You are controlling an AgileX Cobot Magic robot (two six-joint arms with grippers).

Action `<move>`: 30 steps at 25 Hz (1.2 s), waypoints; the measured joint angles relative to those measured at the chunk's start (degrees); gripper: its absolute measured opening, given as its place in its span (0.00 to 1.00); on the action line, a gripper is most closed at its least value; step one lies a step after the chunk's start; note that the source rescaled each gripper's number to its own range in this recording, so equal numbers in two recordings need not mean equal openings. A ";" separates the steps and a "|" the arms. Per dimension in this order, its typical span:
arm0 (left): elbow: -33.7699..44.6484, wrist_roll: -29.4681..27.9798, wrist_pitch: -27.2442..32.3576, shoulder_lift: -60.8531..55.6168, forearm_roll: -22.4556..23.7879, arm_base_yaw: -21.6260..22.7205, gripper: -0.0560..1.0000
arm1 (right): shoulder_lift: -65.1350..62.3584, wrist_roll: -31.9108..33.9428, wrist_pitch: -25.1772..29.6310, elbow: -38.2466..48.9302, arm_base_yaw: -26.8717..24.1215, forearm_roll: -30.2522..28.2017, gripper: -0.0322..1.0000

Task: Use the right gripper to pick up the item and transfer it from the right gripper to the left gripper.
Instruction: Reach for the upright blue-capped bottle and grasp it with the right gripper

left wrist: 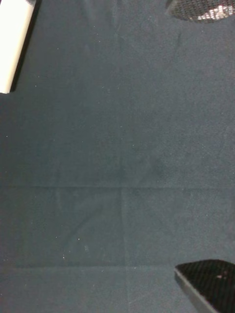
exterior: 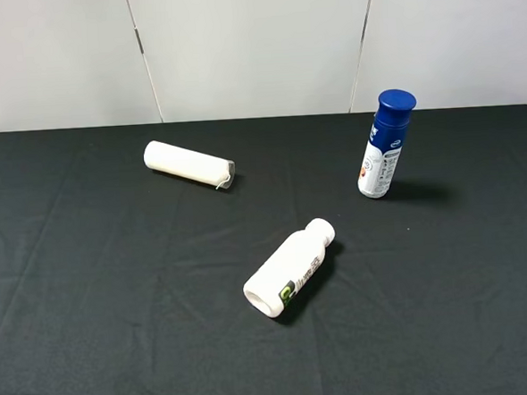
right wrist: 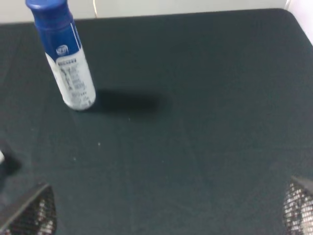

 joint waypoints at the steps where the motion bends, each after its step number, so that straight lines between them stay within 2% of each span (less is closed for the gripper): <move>1: 0.00 0.00 0.00 0.00 0.00 0.00 0.93 | 0.83 0.47 0.00 -1.22 0.00 0.08 1.00; 7: 0.00 0.00 0.00 0.00 0.00 0.00 0.93 | 12.06 0.70 0.00 -8.97 0.00 0.10 1.00; 16: 0.00 0.00 0.00 0.00 0.00 0.00 0.93 | 31.94 -6.83 0.00 -22.65 0.41 0.10 1.00; 23: 0.00 0.00 0.00 0.00 0.00 0.00 0.93 | 45.44 -7.69 1.00 -31.71 6.23 0.04 1.00; 30: 0.00 0.00 0.00 0.00 0.00 0.00 0.93 | 58.60 -7.76 4.87 -40.96 13.38 -0.98 1.00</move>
